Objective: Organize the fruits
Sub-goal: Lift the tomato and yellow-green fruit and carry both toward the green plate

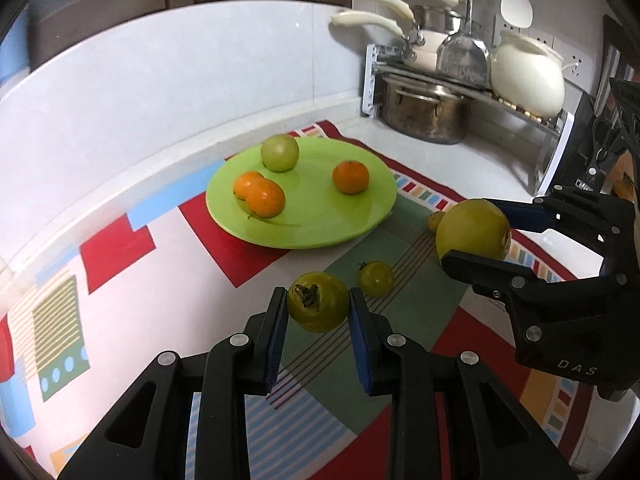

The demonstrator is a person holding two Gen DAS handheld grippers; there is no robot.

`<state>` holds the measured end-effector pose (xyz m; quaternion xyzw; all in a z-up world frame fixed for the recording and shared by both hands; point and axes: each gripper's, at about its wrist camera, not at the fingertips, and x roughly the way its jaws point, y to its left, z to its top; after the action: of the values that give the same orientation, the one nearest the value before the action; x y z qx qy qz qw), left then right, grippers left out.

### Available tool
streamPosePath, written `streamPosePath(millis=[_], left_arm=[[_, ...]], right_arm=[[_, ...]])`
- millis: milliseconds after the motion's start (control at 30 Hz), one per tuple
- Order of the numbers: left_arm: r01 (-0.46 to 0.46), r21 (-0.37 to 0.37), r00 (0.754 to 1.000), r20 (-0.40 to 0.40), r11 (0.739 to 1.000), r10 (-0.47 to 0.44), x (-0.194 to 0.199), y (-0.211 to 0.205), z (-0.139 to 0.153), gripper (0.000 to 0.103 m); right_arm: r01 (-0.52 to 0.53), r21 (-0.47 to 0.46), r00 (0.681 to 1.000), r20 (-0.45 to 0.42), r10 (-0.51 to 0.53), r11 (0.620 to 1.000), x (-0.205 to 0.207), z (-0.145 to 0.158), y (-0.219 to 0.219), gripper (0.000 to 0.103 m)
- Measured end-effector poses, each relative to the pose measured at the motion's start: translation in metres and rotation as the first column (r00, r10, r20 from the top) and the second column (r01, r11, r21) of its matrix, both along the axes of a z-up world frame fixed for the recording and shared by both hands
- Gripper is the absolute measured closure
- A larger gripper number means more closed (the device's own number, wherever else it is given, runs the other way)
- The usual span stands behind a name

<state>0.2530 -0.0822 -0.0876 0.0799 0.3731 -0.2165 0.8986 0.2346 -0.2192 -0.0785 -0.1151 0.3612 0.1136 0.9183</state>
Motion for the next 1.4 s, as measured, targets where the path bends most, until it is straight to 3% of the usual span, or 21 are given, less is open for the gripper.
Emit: streamPosePath(millis=[367,767,1067,1400], left_arm=[[-0.015,-0.034,0.998,0.063,0.999,0.017,-0.016,0.002,0.034,0.073],[-0.04,-0.049,0.985,0.165,0.998,0.048,0.009,-0.001,0.082,0.073],[-0.056,-0.069,0.984,0.167,0.996,0.067,0.045,-0.006,0.104,0.073],[-0.089,-0.075,0.991,0.097,0.993,0.096,0.097,-0.01,0.095,0.073]], right_arm=[[0.034,0.046,0.997,0.072,-0.037,0.998,-0.022,0.034,-0.003,0.052],[0.059,0.121,0.984,0.158,-0.077,0.991,0.001,0.087,-0.008,0.052],[0.061,0.112,0.977,0.197,-0.083,0.992,0.037,0.111,-0.005,0.052],[0.071,0.122,0.984,0.152,-0.089,0.99,0.089,0.109,-0.014,0.052]])
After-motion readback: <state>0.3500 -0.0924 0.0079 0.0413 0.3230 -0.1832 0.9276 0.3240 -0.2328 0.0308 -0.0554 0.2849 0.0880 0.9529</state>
